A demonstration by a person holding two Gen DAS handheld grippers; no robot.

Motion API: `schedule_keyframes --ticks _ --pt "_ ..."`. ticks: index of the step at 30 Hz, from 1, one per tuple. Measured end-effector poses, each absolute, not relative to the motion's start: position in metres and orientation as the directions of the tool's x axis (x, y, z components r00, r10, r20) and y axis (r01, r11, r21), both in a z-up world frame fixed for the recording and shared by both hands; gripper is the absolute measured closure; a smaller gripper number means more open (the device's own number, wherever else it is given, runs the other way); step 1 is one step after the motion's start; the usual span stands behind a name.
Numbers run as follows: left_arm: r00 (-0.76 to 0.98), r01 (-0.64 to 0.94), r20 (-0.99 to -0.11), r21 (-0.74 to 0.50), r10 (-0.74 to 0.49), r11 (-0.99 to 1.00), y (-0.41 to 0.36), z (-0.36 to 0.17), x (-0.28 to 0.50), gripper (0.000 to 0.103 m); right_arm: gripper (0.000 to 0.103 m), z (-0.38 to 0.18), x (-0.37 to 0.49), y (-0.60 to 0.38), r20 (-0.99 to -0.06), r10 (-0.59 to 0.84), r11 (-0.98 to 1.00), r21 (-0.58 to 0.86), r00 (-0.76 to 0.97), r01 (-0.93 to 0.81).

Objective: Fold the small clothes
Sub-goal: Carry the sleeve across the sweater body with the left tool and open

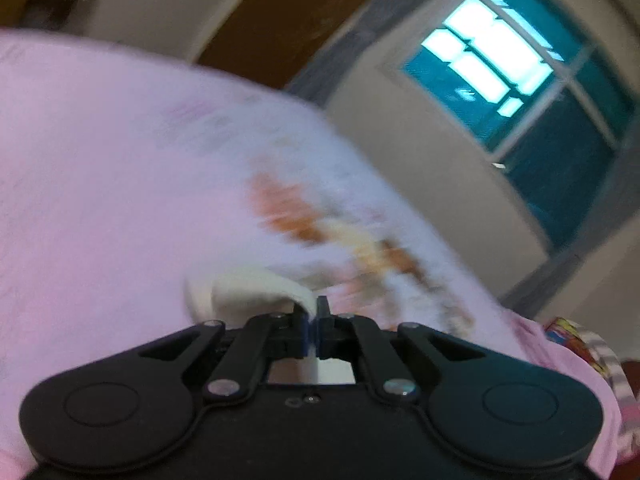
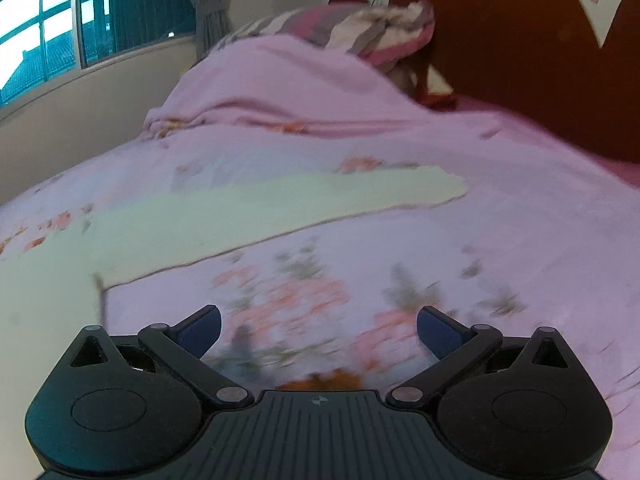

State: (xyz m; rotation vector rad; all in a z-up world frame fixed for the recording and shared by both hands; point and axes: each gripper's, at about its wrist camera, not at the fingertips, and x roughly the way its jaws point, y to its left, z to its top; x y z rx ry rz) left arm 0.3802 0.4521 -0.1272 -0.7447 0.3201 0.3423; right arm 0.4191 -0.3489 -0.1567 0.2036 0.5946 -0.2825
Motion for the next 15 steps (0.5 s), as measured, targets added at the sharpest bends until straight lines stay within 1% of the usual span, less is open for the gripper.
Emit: schedule_keyframes --ticks 3,5,7,9,11,14,15 --pt "0.930 -0.312 -0.345 -0.558 0.127 0.769 0.403 -0.083 0.411 0.102 0.000 -0.158 0.409 -0.370 -0.563 -0.244 0.937 0.072 0.790 0.341" --pt "0.950 -0.236 -0.304 -0.537 0.075 0.810 0.357 -0.058 0.434 0.102 0.000 -0.160 0.410 -0.385 -0.581 -0.254 0.938 0.048 0.773 0.344" --pt "0.957 -0.176 -0.289 -0.500 0.028 0.848 0.310 -0.044 0.458 0.102 0.000 -0.162 0.416 -0.407 -0.604 -0.262 0.932 0.044 0.752 0.360" --pt "0.957 -0.109 -0.287 -0.451 -0.028 0.886 0.252 -0.035 0.484 0.102 0.000 -0.163 0.422 -0.426 -0.623 -0.235 0.932 0.074 0.746 0.355" --pt "0.951 -0.053 -0.299 -0.407 -0.079 0.912 0.196 -0.036 0.508 0.102 0.000 -0.163 0.422 -0.439 -0.626 -0.228 0.934 0.074 0.746 0.349" --pt "0.927 0.024 -0.342 -0.354 -0.153 0.935 0.113 -0.052 0.543 0.102 0.000 -0.165 0.420 -0.455 -0.624 -0.209 0.936 0.094 0.753 0.338" --pt "0.916 0.038 -0.362 -0.354 -0.175 0.934 0.092 -0.061 0.551 0.102 0.000 -0.166 0.418 -0.460 -0.622 -0.204 0.934 0.107 0.756 0.340"
